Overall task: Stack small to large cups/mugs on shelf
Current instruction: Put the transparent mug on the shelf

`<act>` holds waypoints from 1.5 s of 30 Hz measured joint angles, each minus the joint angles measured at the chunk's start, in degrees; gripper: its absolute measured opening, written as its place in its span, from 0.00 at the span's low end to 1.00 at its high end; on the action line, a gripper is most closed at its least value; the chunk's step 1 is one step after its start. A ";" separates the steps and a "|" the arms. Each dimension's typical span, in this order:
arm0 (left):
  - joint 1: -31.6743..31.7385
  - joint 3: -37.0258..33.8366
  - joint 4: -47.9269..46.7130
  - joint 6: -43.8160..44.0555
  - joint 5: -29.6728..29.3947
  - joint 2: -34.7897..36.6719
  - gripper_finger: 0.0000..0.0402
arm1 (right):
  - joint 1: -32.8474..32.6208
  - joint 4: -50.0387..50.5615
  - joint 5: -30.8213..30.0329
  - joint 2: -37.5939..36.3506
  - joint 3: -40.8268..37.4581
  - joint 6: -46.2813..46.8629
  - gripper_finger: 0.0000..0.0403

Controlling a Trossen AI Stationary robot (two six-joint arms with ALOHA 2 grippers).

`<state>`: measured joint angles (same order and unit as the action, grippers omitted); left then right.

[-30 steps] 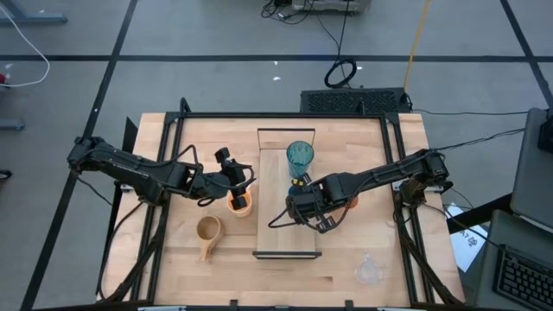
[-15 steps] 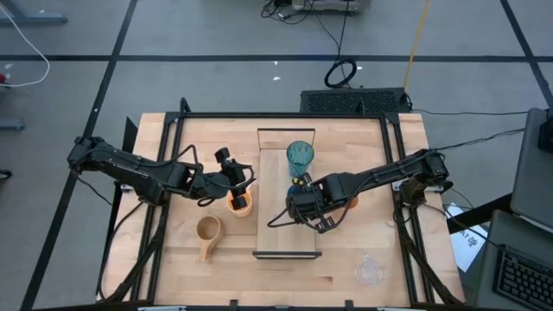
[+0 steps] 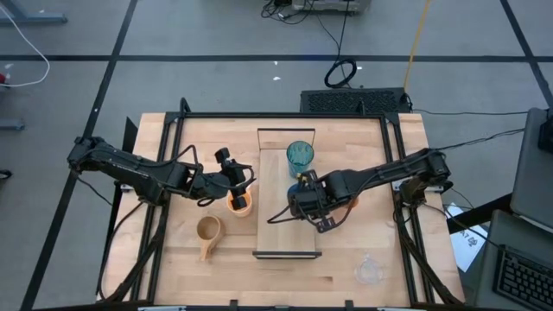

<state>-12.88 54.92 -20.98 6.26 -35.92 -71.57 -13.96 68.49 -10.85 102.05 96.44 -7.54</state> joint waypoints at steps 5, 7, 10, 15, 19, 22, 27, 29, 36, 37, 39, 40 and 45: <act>0.00 0.02 0.13 0.00 0.00 0.00 0.47 | 0.00 0.83 0.10 -2.52 0.49 5.51 0.37; 0.00 0.02 0.07 0.00 0.00 0.00 0.47 | 0.00 0.76 0.13 -3.95 0.49 7.54 0.37; 0.00 0.02 0.11 0.00 0.02 0.00 0.47 | -0.04 0.74 0.13 -6.56 0.49 10.36 0.37; -0.22 0.02 0.11 0.02 0.00 0.00 0.47 | -0.82 0.29 0.15 -10.82 0.49 14.02 0.37; -0.80 0.02 0.13 -0.04 0.01 0.00 0.47 | -2.10 -0.66 0.23 -13.59 0.49 17.38 0.37; -1.11 0.02 0.18 -0.05 0.00 0.00 0.47 | -3.13 -0.99 0.24 -14.71 0.49 20.80 0.37; -1.11 0.02 0.19 -0.04 -0.03 0.00 0.47 | -5.38 -0.46 0.24 -14.79 0.47 25.67 0.37; -1.12 0.02 0.18 -0.02 -0.04 0.00 0.47 | -6.58 -0.48 0.25 -14.79 0.48 27.54 0.37; -2.46 0.02 0.18 0.04 -0.09 0.00 0.47 | -11.28 2.36 -0.01 -15.35 0.47 36.47 0.37; -2.72 0.02 0.19 0.02 -0.09 0.00 0.47 | -11.98 2.31 -0.90 -15.40 0.47 37.29 0.37; -3.20 0.02 0.18 -0.11 -0.09 0.00 0.47 | -13.85 2.26 -4.01 -15.28 0.47 38.46 0.37; -3.56 0.02 0.18 -0.27 -0.13 0.00 0.47 | -14.74 2.21 -6.03 -15.22 0.46 38.55 0.37; -5.49 0.02 0.18 -0.54 -0.17 0.00 0.47 | -19.84 0.49 -20.00 -15.29 0.13 39.34 0.37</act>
<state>-18.37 54.94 -20.80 5.72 -36.10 -71.57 -33.79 68.99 -30.85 86.76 96.57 31.81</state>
